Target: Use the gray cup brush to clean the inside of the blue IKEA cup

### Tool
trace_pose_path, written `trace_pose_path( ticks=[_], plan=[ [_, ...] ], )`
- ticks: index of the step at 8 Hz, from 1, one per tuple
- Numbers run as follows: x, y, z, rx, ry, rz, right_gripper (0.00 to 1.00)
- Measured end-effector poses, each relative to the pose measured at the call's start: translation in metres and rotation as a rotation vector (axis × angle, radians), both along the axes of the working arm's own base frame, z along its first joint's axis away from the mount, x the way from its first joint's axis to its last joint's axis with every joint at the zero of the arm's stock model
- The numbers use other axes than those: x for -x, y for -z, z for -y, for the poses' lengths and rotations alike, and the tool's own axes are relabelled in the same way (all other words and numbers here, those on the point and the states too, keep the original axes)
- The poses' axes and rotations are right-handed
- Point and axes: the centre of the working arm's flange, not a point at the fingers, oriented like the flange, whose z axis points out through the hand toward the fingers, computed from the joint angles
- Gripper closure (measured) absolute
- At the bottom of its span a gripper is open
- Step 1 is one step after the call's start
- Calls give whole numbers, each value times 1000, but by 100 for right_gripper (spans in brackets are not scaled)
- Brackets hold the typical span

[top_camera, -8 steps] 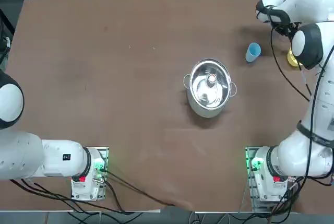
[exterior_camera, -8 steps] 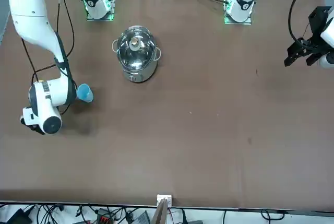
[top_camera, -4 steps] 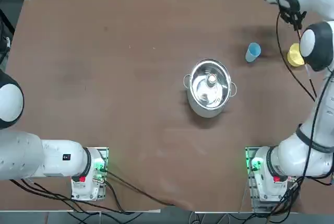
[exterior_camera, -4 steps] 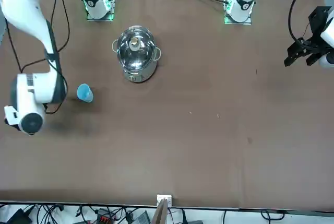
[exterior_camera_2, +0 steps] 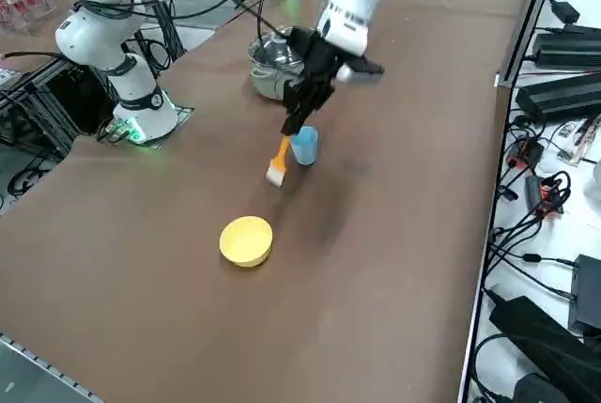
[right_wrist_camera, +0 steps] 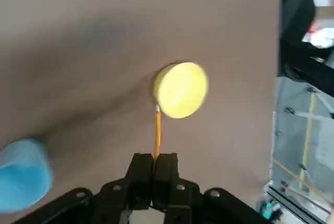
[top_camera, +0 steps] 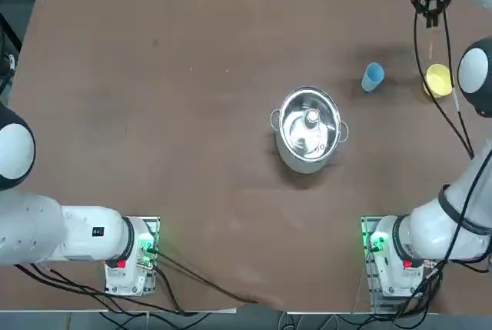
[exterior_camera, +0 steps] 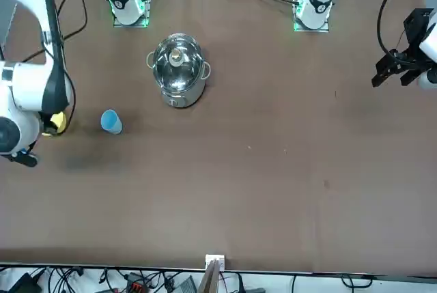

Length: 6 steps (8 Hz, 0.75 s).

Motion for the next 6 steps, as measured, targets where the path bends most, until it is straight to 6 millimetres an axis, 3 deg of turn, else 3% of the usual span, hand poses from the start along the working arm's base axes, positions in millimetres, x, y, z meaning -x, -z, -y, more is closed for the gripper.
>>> trace_pose_path(
  ticks=[3, 6],
  plan=[
    [12, -35, -50, -247, -21, 34, 97],
    [33, -29, -87, -300, -90, 76, 97]
  ],
)
